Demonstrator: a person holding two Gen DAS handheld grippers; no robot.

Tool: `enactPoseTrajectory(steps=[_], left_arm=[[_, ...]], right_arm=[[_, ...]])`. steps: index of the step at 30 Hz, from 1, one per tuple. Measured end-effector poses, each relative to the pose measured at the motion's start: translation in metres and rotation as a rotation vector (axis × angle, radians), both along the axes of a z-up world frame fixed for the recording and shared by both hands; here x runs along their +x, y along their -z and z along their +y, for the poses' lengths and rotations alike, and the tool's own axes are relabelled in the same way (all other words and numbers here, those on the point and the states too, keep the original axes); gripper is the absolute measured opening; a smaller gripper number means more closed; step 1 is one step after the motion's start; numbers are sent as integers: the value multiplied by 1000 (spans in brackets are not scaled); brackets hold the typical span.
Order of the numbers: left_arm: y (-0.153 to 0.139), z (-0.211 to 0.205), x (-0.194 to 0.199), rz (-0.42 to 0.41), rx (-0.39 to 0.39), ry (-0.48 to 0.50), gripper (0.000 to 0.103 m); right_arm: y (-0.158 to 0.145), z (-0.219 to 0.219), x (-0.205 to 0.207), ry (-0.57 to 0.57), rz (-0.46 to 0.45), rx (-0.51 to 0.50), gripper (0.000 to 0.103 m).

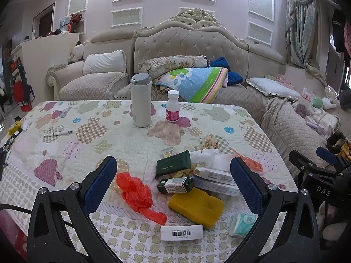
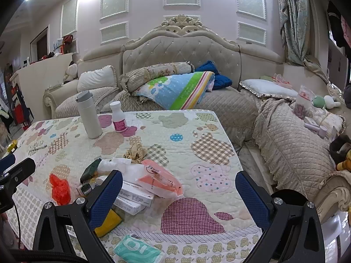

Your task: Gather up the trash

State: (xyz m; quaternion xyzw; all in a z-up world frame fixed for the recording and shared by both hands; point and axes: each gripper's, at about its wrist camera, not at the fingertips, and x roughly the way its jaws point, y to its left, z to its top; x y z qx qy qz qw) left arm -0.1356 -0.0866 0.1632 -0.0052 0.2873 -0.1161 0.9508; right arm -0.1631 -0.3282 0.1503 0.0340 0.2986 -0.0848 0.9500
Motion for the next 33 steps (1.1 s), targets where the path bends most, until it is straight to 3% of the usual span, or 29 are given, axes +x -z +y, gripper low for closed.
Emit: enactPoseTrajectory(steps=[33], left_arm=[[1, -3, 3, 8, -2, 5, 103]], right_arm=[[-2, 1, 3, 1, 14, -7, 103]])
